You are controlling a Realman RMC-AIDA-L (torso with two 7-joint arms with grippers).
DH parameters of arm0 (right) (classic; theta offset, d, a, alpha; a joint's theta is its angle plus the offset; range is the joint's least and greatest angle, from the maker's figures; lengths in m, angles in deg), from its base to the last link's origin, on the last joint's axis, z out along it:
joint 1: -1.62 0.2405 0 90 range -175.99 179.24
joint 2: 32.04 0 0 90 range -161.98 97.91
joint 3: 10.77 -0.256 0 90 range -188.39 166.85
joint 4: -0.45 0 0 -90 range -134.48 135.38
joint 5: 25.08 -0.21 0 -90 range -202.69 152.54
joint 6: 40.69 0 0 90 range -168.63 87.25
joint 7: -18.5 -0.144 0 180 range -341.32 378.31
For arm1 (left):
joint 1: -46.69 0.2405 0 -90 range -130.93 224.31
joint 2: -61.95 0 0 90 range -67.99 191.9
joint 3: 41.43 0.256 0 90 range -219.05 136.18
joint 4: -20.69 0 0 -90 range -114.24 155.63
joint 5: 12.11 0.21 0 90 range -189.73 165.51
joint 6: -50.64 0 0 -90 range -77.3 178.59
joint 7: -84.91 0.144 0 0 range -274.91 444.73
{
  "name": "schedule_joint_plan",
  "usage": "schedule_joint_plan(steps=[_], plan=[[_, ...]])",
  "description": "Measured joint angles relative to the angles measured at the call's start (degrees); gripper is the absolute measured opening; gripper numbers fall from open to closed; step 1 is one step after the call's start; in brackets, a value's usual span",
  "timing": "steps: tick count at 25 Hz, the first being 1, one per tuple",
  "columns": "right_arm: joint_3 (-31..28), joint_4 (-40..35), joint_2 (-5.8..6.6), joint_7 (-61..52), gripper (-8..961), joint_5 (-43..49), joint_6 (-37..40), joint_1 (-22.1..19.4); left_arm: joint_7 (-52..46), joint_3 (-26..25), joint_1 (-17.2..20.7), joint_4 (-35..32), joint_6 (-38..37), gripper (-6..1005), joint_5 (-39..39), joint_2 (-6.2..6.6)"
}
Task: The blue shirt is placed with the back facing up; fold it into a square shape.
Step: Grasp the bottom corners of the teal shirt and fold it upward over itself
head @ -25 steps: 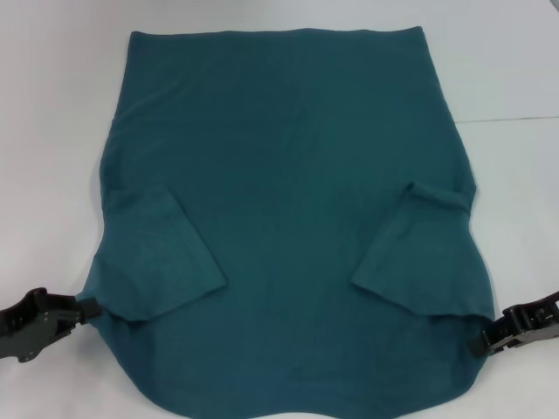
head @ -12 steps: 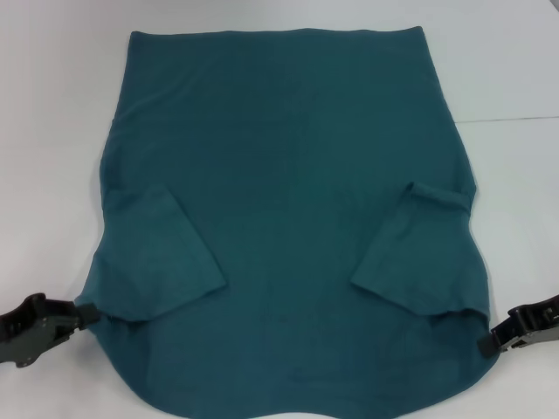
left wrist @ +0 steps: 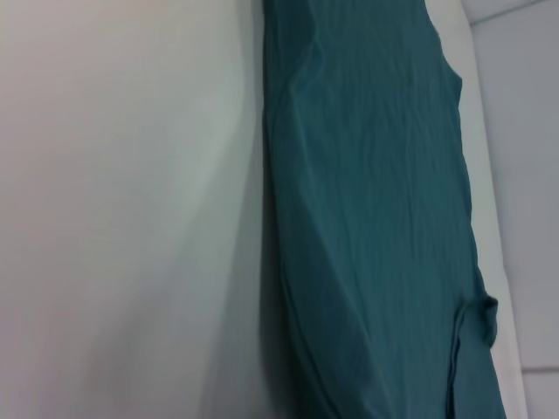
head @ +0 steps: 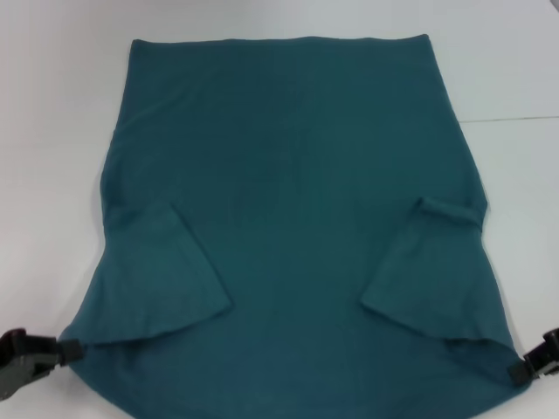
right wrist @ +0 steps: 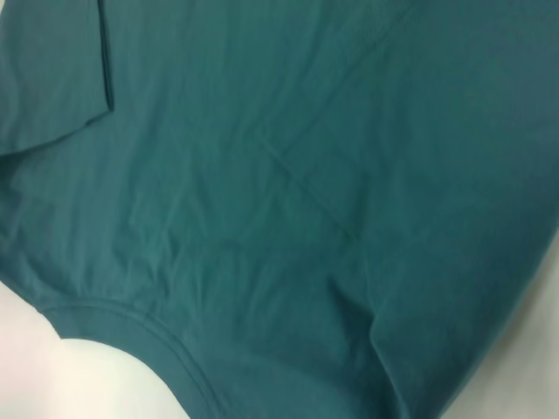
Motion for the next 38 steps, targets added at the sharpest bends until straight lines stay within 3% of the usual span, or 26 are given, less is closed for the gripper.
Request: schedule_joint_plan(steps=[23,31,38], plan=[[-0.6,-0.9,0.59,4.2,70,-0.4,6.7,-5.2,5.4,-0.1,2.7,-4.2,-10.4,18,8.9,0.06],[-7.1,0.0,-0.05,6.5,70,-1.0,4.7,-0.8,-1.1,-0.3,-4.8,1.5,-6.1,17,6.6,0.92],[-11.9,-0.4,-0.04,-0.3,71,-5.5,-1.8,1.8,-6.7,0.1,-12.3,5.7,1.2,17,6.4,1.91]])
